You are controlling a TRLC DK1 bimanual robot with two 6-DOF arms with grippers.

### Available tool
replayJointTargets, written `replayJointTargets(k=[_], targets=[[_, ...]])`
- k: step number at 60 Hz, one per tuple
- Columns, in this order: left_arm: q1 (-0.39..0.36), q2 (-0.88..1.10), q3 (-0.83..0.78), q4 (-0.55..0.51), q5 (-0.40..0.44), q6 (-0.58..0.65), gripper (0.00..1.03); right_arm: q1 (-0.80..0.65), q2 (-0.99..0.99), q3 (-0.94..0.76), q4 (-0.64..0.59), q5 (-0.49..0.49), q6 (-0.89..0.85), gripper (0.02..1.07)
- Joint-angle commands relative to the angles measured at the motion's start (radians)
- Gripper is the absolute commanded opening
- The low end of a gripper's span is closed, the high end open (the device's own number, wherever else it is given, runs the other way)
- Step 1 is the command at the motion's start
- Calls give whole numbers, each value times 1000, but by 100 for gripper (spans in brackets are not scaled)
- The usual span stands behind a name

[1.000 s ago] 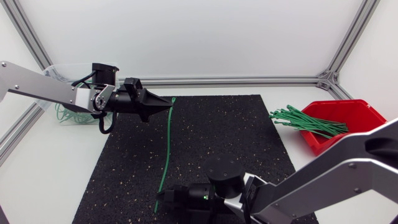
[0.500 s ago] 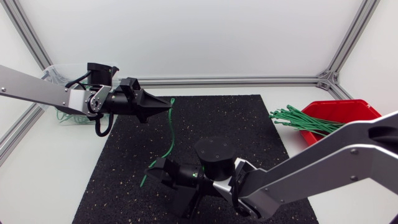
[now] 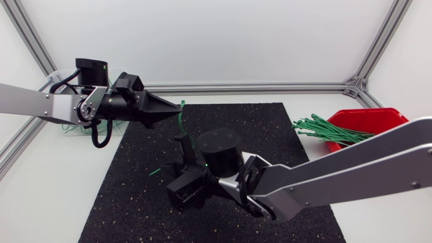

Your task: Take a green cable tie from the red box, thread the tail through the head to close it, then place it in the transparent bin on the left.

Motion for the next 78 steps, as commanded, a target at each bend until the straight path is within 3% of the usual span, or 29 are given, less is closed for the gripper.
replayJointTargets(k=[1,13,29,38,51,69,78], targets=[[5,-33,-33,7,-1,13,3,2,-59,30,-56,8,145,8],[-12,-98,-56,6,-45,14,3,-24,-184,71,-352,-24,426,8],[-101,-199,-67,-34,-117,9,3,-111,-326,238,-919,-289,759,8],[-143,-257,-82,-56,-168,9,3,-163,-362,321,-1143,-433,860,8],[-213,-340,-99,-88,-246,8,3,-185,-464,373,-1346,-539,917,8],[-252,-392,-125,-93,-301,2,3,-225,-566,413,-1504,-570,1198,8],[-260,-392,-135,-83,-314,5,3,-205,-596,402,-1502,-581,1354,8]])
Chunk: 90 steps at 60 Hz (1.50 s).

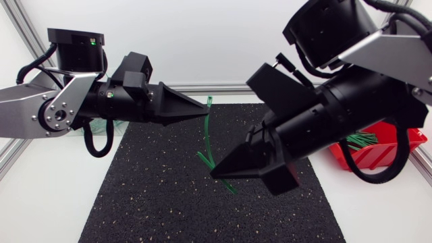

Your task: Take a green cable tie from the red box, thread the tail through the head to close it, then place it in the transparent bin on the left.

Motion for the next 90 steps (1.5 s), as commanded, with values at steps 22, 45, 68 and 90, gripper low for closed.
replayJointTargets(k=[22,45,68,90], targets=[[-1,-32,-79,68,-13,1,3,-67,55,119,-75,-183,555,8],[-14,-194,-174,212,-115,-118,3,-75,68,154,7,-347,859,7],[-6,-260,-206,223,-142,-126,3,-38,68,151,266,-341,1223,8],[-4,-286,-225,223,-158,-134,3,-136,20,136,159,-334,1434,8]])
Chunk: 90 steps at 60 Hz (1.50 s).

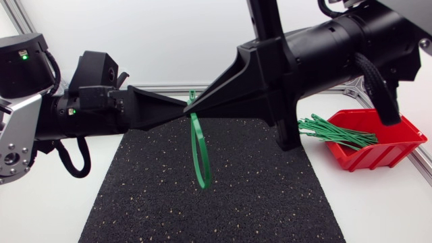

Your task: Take a green cable tie from the red box, thread the tail through the head to close it, then place it in the transparent bin on the left.

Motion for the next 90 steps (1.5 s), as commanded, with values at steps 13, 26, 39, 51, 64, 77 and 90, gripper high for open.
replayJointTargets(k=[13,26,39,51,64,77,90], targets=[[-33,-18,-14,13,-46,-32,3,-66,-32,1,-65,4,92,8],[-88,-27,4,13,-103,-49,3,-49,-28,33,-81,-5,125,8],[-110,-61,1,13,-146,-62,3,-21,-18,55,-84,-13,158,8],[-121,-127,-9,1,-183,-66,3,-10,-15,81,-76,-13,189,8],[-130,-144,-25,-1,-203,-66,3,-6,-11,92,-36,-7,241,8],[-135,-148,-26,-1,-206,-78,3,10,-3,93,22,9,289,8],[-141,-171,-29,-1,-208,-80,3,25,11,99,48,18,309,8]])
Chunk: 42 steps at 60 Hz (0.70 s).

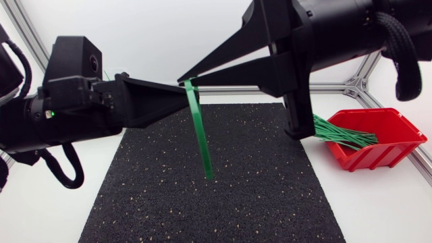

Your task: Take a green cable tie from the red box, thread the tail through the head to close it, then place it in the transparent bin on the left.

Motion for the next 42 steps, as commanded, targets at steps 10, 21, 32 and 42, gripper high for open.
replayJointTargets(k=[10,21,32,42], targets=[[-13,-46,-27,9,-12,-25,3,6,8,14,21,13,51,8],[-14,-48,-34,12,-37,-16,3,5,-6,0,40,18,58,8],[-14,-52,-36,13,-45,-14,3,2,-6,-8,55,21,65,8],[-19,-63,-39,13,-57,-8,3,-9,-12,-17,64,19,69,8]])
